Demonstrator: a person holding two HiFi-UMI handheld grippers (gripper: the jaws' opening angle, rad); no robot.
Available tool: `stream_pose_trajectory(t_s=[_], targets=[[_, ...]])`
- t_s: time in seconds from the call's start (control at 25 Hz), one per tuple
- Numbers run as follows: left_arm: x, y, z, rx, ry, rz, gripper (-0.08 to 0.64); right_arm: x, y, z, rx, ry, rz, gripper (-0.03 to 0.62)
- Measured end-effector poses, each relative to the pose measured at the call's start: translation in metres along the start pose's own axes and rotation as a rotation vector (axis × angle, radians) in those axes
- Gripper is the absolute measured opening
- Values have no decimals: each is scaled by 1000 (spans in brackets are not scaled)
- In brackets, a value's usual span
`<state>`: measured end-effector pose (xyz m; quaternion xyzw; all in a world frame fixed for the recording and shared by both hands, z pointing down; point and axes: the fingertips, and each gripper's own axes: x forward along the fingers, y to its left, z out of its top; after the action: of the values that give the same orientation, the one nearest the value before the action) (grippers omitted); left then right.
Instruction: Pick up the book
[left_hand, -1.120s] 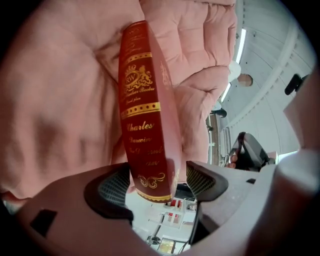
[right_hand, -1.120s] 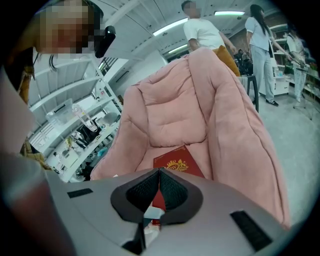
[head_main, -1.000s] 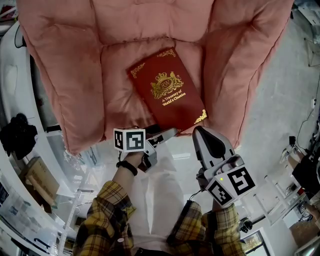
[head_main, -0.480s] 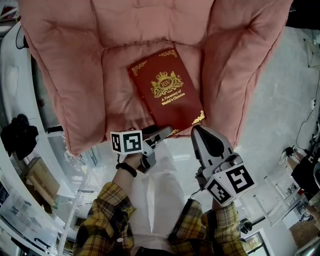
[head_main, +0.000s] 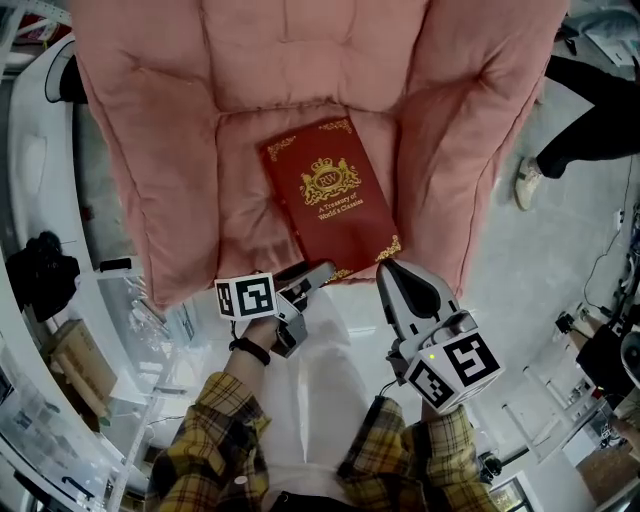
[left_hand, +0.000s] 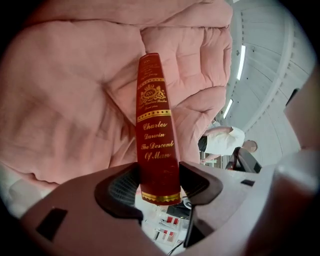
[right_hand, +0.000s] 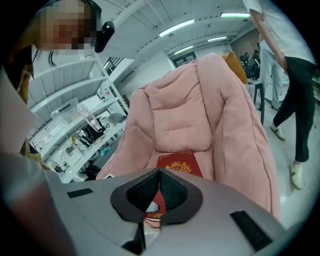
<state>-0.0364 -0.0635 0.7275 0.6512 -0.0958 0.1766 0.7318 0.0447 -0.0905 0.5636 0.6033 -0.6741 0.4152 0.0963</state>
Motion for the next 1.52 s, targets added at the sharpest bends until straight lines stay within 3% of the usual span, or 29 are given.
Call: stream_pose_trajectory(t_s=[0.4,0.6,0.84,1.08,1.36,1.52], targets=[[-23,-46,-3,30,-3,-53,247,-21,26,11,-19,-14,5,18],[-53,-102,7,5,-5,-91,245,-44,59,50,-34,-13,-13,18],[-54,-116,4,3,17,-89,244,-62,50,48,-16,-49,-27,18],[-74,-150,0,10,-6,-101,244,-93,63,60,-6,-85,-34,18],[-105,-201,20,70,-52,-118,244,-110,87,90,-35,-118,-4,18],[-122,-241,27,71,-91,-171,244,-125,101,108,-64,-141,20,18]])
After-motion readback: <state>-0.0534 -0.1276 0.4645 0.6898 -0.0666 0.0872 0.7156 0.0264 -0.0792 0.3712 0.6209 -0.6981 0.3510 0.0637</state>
